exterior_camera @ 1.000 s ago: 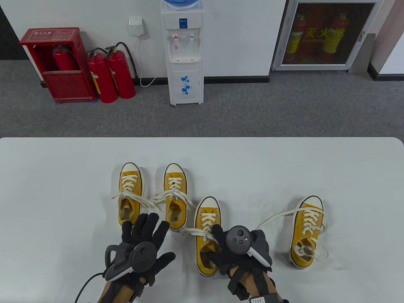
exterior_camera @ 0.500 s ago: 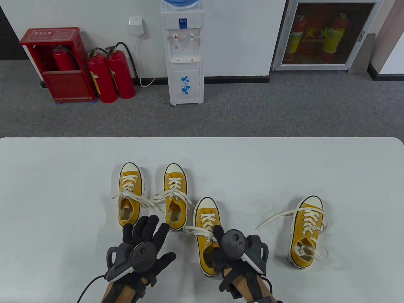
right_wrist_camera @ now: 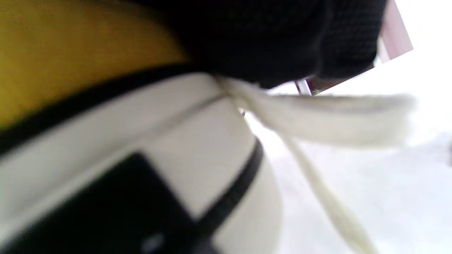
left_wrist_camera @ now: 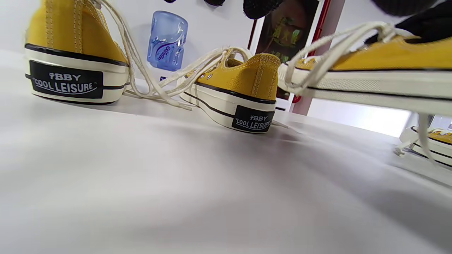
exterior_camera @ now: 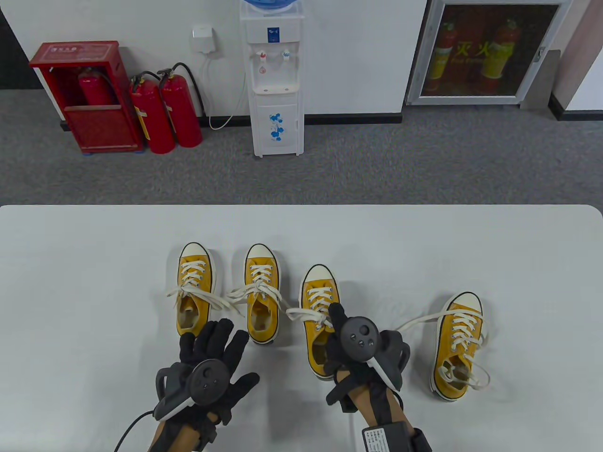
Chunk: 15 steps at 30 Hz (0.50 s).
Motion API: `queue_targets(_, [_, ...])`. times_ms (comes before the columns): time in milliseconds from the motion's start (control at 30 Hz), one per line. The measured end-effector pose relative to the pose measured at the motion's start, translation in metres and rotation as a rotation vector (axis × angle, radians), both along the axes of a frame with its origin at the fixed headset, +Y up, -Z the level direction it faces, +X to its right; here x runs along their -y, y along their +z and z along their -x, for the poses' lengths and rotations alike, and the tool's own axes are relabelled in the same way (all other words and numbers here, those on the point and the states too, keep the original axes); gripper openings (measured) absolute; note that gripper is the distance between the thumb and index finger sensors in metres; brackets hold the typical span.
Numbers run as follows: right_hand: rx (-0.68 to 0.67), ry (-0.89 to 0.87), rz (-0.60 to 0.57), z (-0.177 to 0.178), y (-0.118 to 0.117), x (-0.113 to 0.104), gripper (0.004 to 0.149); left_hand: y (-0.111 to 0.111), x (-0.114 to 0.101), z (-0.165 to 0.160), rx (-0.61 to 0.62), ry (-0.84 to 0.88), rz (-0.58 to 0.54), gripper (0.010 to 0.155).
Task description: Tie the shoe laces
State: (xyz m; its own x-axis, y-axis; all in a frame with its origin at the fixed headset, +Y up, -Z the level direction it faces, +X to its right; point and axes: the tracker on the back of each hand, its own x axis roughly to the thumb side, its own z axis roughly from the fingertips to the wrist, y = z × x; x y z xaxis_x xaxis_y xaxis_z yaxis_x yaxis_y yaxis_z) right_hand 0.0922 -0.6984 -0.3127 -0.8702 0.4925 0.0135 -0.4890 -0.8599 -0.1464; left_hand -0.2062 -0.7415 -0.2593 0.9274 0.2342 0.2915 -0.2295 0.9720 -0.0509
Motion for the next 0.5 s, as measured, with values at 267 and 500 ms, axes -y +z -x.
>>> queue_targets(267, [0.066,-0.098,-0.022,0.005,-0.035,0.014,0.058,0.0,-0.001,0.002,-0.005,0.016,-0.005,0.088])
queue_targets(500, [0.097,-0.151,-0.056,0.004,-0.054,0.038,0.057,0.001,0.0,0.001,-0.004,0.019,0.004,0.088])
